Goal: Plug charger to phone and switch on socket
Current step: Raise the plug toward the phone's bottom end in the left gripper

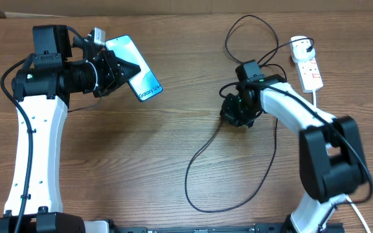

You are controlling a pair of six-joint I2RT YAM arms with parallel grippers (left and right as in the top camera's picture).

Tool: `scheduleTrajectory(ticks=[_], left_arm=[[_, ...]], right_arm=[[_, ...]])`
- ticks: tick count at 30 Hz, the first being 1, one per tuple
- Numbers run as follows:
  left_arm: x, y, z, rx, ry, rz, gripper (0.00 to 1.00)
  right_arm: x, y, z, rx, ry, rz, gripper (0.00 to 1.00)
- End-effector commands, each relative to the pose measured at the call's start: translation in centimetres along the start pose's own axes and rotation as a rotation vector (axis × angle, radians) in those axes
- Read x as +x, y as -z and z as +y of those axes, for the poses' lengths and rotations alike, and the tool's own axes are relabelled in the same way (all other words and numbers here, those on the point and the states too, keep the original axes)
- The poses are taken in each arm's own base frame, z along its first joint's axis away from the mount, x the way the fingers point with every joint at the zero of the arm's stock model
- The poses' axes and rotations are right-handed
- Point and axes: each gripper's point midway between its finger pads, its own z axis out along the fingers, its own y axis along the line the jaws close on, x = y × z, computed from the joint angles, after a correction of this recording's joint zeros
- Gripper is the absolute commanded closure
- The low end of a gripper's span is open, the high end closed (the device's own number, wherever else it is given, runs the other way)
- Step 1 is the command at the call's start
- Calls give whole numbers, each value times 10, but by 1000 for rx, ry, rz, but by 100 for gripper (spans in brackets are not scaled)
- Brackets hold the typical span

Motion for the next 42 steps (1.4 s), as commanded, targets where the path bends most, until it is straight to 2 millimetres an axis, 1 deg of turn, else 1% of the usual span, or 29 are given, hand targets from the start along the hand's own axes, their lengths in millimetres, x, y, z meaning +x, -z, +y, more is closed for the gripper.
scheduleTrajectory(ticks=[1,2,4,6,9,11,12,18,24,26,28,42], left_arm=[[7,4,-33,168,-73,46,96],[7,5,-42,212,-93,54,96],[8,9,-56,286,-133,66,95],[9,12,-65,337,-156,75,96],[9,14,-69,360,-148,85,96],[11,14,-71,373,-146,93,96],[11,15,-73,382,-148,98,96],[16,20,-83,446,-171,127,96],[17,20,-83,448,-174,127,96],[17,20,-83,448,-173,128,96],[17,20,-83,448,-179,127,96],[24,23,-86,476,-164,162,95]], right_arm=[[26,51,69,-314,300,24,96],[33,61,80,-374,350,32,96],[46,76,95,-472,421,57,96],[62,90,109,-584,490,103,96],[86,112,127,-777,584,186,96],[101,127,136,-894,638,232,96],[104,131,138,-922,650,243,96],[122,137,147,-987,671,309,96],[144,135,157,-1018,717,368,96],[150,139,160,-1053,736,389,96],[156,150,165,-1124,765,415,96],[152,152,169,-1126,775,410,96]])
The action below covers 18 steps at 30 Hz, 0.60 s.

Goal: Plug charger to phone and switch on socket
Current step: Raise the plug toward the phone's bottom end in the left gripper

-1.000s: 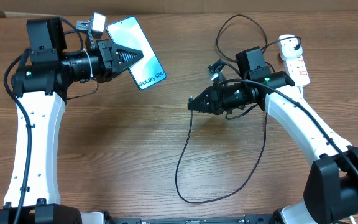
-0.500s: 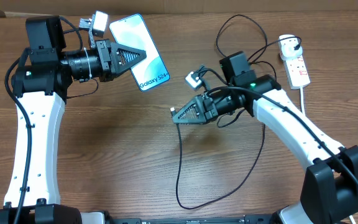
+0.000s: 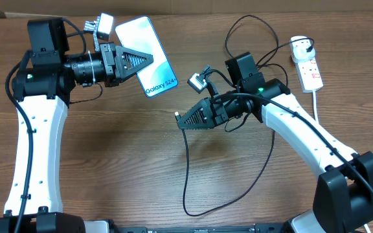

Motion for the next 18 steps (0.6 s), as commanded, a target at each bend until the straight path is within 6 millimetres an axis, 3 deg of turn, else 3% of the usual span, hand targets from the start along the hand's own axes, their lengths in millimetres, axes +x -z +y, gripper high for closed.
scheduleTrajectory(ticks=[1,13,18], left_arm=[[6,-1,-13,54,-24,31,96],[10,-17,7,-31,11,43,96],[5,-26,28,-11,80,79,96]], right_arm=[[-5,0,14,-38,21,9,96],[-17,0,19,-37,20,13,96],[-17,0,19,-37,21,13,96]])
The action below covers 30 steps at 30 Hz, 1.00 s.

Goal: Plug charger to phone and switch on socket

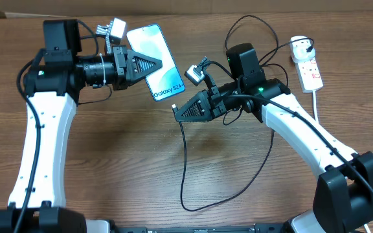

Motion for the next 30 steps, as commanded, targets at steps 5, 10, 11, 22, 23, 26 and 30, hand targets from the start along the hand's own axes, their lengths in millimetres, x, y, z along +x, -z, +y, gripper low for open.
scheduleTrajectory(ticks=[5,10,11,22,23,26,30], left_arm=[[-2,-15,13,175,52,119,96],[-6,-18,18,212,59,138,96],[-6,-18,17,213,58,138,96],[-6,-15,5,278,54,163,96],[-6,-15,5,278,54,163,96],[-6,-15,6,274,54,161,96],[-6,-15,6,271,58,161,96]], right_arm=[[-1,0,12,-30,22,15,96],[-1,0,13,-30,27,15,96],[-1,0,12,-30,27,15,96],[-7,0,4,23,-12,-14,96],[-7,0,4,20,-11,-12,96],[-6,0,5,14,-11,-8,96],[-7,0,6,14,-7,-10,96]])
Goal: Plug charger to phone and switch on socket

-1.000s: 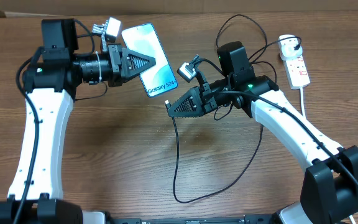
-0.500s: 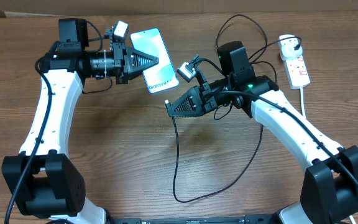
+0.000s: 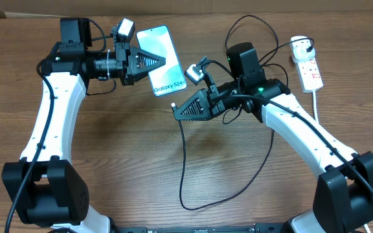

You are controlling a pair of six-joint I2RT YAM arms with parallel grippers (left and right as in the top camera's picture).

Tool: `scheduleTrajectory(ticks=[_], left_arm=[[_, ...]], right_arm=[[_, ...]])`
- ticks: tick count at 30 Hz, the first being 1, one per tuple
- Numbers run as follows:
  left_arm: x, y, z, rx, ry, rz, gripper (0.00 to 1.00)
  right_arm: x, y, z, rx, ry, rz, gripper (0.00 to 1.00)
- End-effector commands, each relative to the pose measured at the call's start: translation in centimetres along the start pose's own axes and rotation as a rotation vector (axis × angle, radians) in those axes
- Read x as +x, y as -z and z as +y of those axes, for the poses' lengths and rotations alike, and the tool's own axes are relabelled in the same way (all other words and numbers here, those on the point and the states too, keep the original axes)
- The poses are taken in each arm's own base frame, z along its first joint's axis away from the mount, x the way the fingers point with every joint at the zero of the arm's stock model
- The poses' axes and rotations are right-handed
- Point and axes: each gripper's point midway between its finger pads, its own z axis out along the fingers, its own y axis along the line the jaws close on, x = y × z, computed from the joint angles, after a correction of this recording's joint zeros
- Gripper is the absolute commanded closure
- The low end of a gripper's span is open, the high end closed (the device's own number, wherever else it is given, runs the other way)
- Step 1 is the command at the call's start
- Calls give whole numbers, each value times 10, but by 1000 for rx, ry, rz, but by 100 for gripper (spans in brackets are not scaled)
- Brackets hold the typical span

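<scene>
My left gripper is shut on a phone with a lit pale-blue screen, held in the air above the table's upper middle, its lower end pointing toward the right arm. My right gripper is shut on the plug end of a black charger cable, its tip just below the phone's bottom edge with a small gap between them. The cable loops down over the table and back up to a white socket strip at the far right, where a white charger adapter sits plugged in.
A wooden table carries both arms. The cable's slack forms a long loop in the lower middle and another loop behind the right arm near the back edge. The socket strip's own white lead runs down the right side.
My left gripper has carried the phone to the right and slightly up, closer to the plug. The right gripper with the plug has barely shifted.
At first my left gripper held the phone at the left and my right gripper was down on the cable at the table's right middle. Then the right gripper held the plug end in the air facing the phone. Both have since drawn together, phone nearly meeting plug.
</scene>
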Motion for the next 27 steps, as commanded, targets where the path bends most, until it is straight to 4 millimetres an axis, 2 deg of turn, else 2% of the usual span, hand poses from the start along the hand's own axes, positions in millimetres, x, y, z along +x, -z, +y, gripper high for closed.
scheduleTrajectory(ticks=[1,13,27], left_arm=[[5,1,-12,44,-14,23,96],[5,0,-11,38,-13,20,96],[7,0,-11,41,8,23,96]], right_arm=[[-3,0,9,-8,32,2,96],[-13,1,16,-10,27,-2,96],[-20,2,9,34,20,-43,96]])
